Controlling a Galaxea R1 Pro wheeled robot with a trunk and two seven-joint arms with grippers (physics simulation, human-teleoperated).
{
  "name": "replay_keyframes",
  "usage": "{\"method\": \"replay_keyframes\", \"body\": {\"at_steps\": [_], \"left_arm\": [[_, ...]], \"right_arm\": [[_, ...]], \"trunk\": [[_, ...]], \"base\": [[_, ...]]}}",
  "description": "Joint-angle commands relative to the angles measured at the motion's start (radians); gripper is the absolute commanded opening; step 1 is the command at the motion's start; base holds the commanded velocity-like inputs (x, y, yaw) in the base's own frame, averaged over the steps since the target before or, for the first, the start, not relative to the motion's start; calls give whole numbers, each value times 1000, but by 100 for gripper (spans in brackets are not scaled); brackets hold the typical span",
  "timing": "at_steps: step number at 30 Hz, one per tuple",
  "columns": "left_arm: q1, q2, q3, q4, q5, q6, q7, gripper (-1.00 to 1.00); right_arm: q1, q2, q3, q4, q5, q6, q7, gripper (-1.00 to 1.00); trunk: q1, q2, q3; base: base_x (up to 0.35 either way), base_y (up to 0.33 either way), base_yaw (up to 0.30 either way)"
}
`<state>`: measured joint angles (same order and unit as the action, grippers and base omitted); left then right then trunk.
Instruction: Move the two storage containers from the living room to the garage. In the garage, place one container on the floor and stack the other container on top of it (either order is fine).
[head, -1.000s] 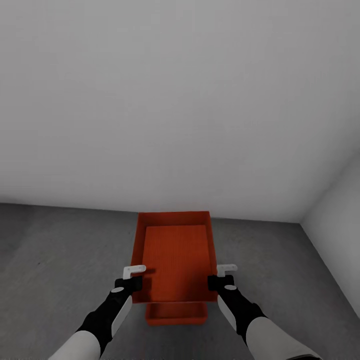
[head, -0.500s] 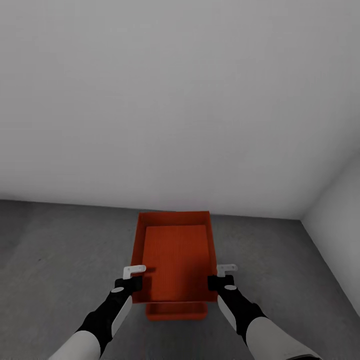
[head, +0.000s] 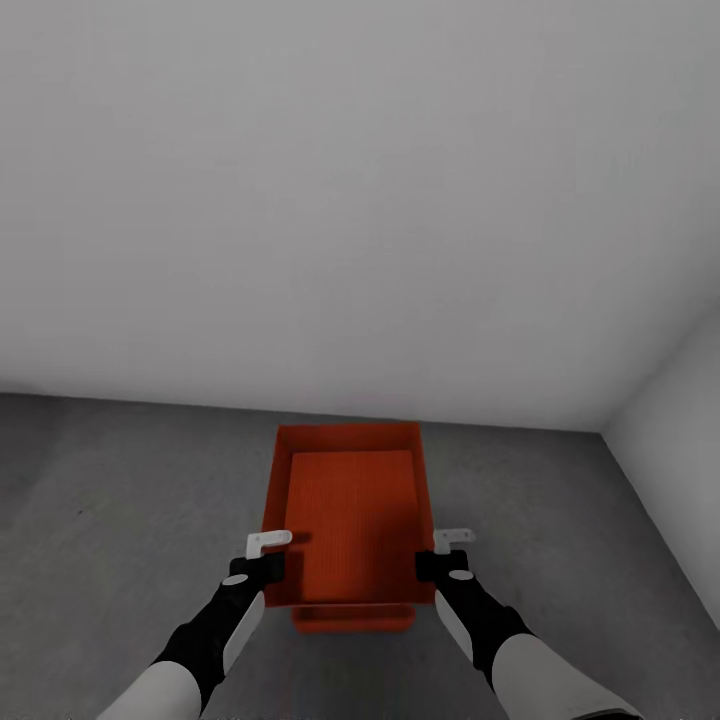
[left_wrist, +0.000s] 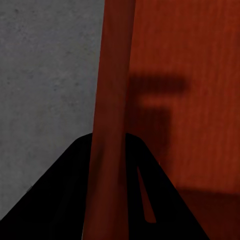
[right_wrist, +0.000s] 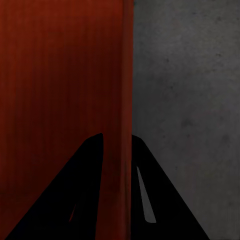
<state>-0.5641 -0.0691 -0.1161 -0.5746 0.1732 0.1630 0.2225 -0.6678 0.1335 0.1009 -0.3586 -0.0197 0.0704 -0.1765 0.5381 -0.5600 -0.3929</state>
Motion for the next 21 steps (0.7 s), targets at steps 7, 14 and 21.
{"method": "replay_keyframes", "body": {"at_steps": [7, 14, 21], "left_arm": [[0, -8, 1, -15, 2, 4, 11, -100], [0, -8, 1, -14, 2, 4, 11, -100], [0, -8, 1, -15, 2, 4, 11, -100]], "right_arm": [[-1, 0, -24, 0, -5, 8, -12, -100], [0, 0, -24, 0, -6, 9, -12, -100], [0, 0, -24, 0, -6, 9, -12, -100]], "trunk": [[0, -1, -13], [0, -1, -24], [0, -1, -35]], "base": [[0, 0, 0], [0, 0, 0], [0, 0, 0]]}}
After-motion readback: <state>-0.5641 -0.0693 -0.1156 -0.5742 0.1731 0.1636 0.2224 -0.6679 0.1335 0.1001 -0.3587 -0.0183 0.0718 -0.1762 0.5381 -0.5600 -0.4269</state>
